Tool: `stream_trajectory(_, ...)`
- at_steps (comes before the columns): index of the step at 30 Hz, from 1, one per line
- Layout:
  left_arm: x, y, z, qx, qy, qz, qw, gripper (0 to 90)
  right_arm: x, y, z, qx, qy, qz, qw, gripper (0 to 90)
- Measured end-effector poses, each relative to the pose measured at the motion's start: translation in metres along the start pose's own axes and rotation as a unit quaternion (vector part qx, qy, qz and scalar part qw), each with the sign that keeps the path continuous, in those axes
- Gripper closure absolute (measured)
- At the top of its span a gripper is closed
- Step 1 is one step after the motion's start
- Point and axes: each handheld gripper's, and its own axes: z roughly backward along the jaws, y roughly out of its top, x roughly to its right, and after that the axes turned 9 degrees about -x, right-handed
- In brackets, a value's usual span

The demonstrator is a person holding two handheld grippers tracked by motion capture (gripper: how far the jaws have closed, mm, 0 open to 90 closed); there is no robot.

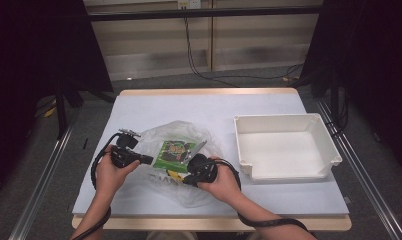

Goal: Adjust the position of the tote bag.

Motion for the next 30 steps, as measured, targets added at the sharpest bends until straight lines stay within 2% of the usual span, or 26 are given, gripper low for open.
stream_trajectory(1, -0.002, 0.002, 0.000, 0.000, 0.001, -0.004, 1.0000, 90.0, -0.002, -0.001, 0.001, -0.003, 0.005, 0.002, 1.0000, 89.9)
stream_trajectory(2, -0.002, 0.003, -0.002, 0.007, 0.002, 0.003, 1.0000, 90.0, -0.005, -0.001, 0.000, -0.008, 0.010, 0.009, 0.9999, 90.0)
stream_trajectory(3, -0.004, 0.006, -0.003, -0.002, -0.001, -0.004, 1.0000, 90.0, -0.007, -0.002, 0.000, -0.011, 0.011, 0.013, 0.9998, 90.0)
stream_trajectory(4, -0.003, 0.007, -0.004, 0.008, 0.001, 0.006, 1.0000, 90.0, -0.009, -0.003, 0.000, -0.011, 0.015, 0.013, 0.9998, 90.0)
stream_trajectory(5, -0.004, 0.009, -0.004, 0.003, 0.005, -0.004, 1.0000, 90.0, -0.010, -0.003, 0.000, -0.012, 0.023, 0.012, 0.9996, 90.0)
stream_trajectory(6, -0.004, 0.010, -0.004, 0.001, 0.004, -0.002, 1.0000, 90.0, -0.011, -0.004, 0.001, -0.015, 0.022, 0.017, 0.9995, 88.9)
stream_trajectory(7, -0.004, 0.011, -0.005, -0.002, 0.003, -0.009, 1.0000, 90.0, -0.011, -0.004, 0.002, -0.010, 0.018, 0.016, 0.9997, 83.8)
stream_trajectory(8, -0.003, 0.012, -0.006, 0.004, 0.000, -0.003, 1.0000, 90.0, -0.011, -0.004, 0.005, -0.002, 0.013, 0.008, 0.9999, 76.5)
stream_trajectory(10, -0.004, 0.014, -0.006, -0.006, -0.008, -0.013, 0.9999, 90.0, -0.008, -0.001, 0.012, 0.013, 0.002, 0.006, 0.9999, 70.7)
stream_trajectory(11, -0.003, 0.014, -0.006, -0.004, -0.004, -0.013, 0.9999, 90.0, -0.007, 0.001, 0.017, 0.017, 0.005, -0.006, 0.9998, 65.8)
stream_trajectory(12, -0.003, 0.014, -0.005, -0.008, 0.001, -0.021, 0.9997, 90.0, -0.006, 0.002, 0.021, 0.025, 0.005, -0.011, 0.9996, 64.5)
stream_trajectory(13, -0.001, 0.014, -0.005, 0.002, -0.003, -0.011, 0.9999, 90.0, -0.005, 0.004, 0.025, 0.025, 0.001, -0.010, 0.9996, 63.4)
stream_trajectory(15, -0.001, 0.014, -0.002, -0.006, -0.007, -0.015, 0.9998, 86.9, -0.004, 0.007, 0.031, 0.029, -0.010, -0.009, 0.9995, 58.6)
stream_trajectory(17, 0.001, 0.015, 0.000, 0.002, -0.013, -0.012, 0.9998, 84.7, -0.003, 0.011, 0.038, 0.034, -0.009, -0.015, 0.9993, 56.5)
stream_trajectory(18, 0.001, 0.015, 0.002, -0.001, -0.013, -0.019, 0.9997, 84.8, -0.003, 0.012, 0.042, 0.035, -0.013, -0.013, 0.9992, 55.4)
stream_trajectory(19, 0.002, 0.015, 0.004, 0.004, -0.014, -0.020, 0.9997, 84.7, -0.003, 0.014, 0.045, 0.038, -0.015, -0.012, 0.9991, 55.4)
stream_trajectory(20, 0.004, 0.015, 0.005, 0.014, -0.018, -0.013, 0.9997, 84.7, -0.003, 0.015, 0.048, 0.041, -0.013, -0.013, 0.9990, 55.4)
stream_trajectory(21, 0.004, 0.016, 0.008, 0.014, -0.020, -0.025, 0.9994, 84.5, -0.003, 0.016, 0.049, 0.041, -0.015, -0.008, 0.9990, 55.5)
stream_trajectory(22, 0.006, 0.016, 0.009, 0.021, -0.018, -0.018, 0.9995, 82.9, -0.003, 0.018, 0.052, 0.044, -0.016, -0.005, 0.9989, 55.8)
stream_trajectory(23, 0.006, 0.017, 0.012, 0.014, -0.015, -0.027, 0.9994, 82.9, -0.003, 0.019, 0.054, 0.044, -0.017, -0.002, 0.9989, 56.3)
stream_trajectory(26, 0.009, 0.020, 0.017, 0.023, -0.015, -0.031, 0.9991, 82.8, 0.000, 0.023, 0.059, 0.047, -0.020, -0.001, 0.9987, 60.1)
stream_trajectory(28, 0.009, 0.021, 0.019, 0.032, -0.013, -0.029, 0.9990, 80.1, 0.004, 0.024, 0.062, 0.049, -0.022, -0.007, 0.9985, 65.8)
stream_trajectory(30, 0.007, 0.023, 0.020, 0.030, -0.009, -0.029, 0.9991, 79.8, 0.010, 0.025, 0.064, 0.057, -0.021, -0.019, 0.9980, 69.7)
